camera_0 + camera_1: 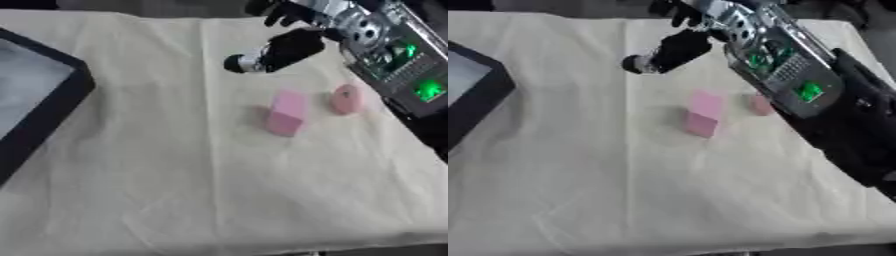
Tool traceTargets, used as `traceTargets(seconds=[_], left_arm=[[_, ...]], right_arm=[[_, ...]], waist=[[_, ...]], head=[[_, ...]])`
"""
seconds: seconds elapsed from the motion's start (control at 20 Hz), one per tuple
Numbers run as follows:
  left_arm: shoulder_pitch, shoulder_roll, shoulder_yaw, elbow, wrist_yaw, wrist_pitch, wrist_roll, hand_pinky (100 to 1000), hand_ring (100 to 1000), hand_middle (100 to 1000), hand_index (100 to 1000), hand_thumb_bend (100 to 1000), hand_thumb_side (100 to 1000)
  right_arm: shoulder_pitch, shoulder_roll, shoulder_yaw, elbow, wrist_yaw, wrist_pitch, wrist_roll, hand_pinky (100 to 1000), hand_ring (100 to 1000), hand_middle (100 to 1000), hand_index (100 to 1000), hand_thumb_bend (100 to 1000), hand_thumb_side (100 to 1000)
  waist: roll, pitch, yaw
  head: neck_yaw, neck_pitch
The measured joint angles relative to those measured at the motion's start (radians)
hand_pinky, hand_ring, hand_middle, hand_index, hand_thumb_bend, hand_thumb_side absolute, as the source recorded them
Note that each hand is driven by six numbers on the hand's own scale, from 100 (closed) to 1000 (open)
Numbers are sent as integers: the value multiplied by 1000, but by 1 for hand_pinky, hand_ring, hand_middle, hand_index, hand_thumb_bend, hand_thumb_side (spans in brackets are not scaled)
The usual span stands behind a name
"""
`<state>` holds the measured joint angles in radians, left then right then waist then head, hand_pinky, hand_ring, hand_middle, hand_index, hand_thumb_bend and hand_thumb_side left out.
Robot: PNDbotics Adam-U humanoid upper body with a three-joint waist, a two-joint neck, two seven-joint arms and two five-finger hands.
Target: Pick up the objects with one hand, pass them to the other hand, and then place them into the box on the other side of the table.
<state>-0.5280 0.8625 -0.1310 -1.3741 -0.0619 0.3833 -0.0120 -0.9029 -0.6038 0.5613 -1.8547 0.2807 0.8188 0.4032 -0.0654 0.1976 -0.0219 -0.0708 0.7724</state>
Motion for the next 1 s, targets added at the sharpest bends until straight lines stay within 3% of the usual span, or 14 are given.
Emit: traceTargets(seconds=[0.35,0.4,0.45,1.0], left_arm=[[1,0,1,0,0,0,0,812,725,724,776,440,610],[1,0,1,0,0,0,0,812,725,724,776,440,611],[1,0,1,0,-1,0,0,811,725,724,776,440,611],[1,0,4,-1,1,-4,5,811,723,722,775,441,610]], right_arm=[[46,-27,9,10,15,-29,26,878,848,854,852,622,338],[54,-30,11,14,18,-35,28,877,849,853,852,597,277],[61,-34,12,18,22,-41,31,877,848,852,851,633,325],[131,-84,12,61,63,-96,51,882,859,858,860,654,311]], waist=[[0,0,2],[0,0,2],[0,0,3],[0,0,16]], head=[[-2,0],[-2,0],[-2,0],[-19,0]])
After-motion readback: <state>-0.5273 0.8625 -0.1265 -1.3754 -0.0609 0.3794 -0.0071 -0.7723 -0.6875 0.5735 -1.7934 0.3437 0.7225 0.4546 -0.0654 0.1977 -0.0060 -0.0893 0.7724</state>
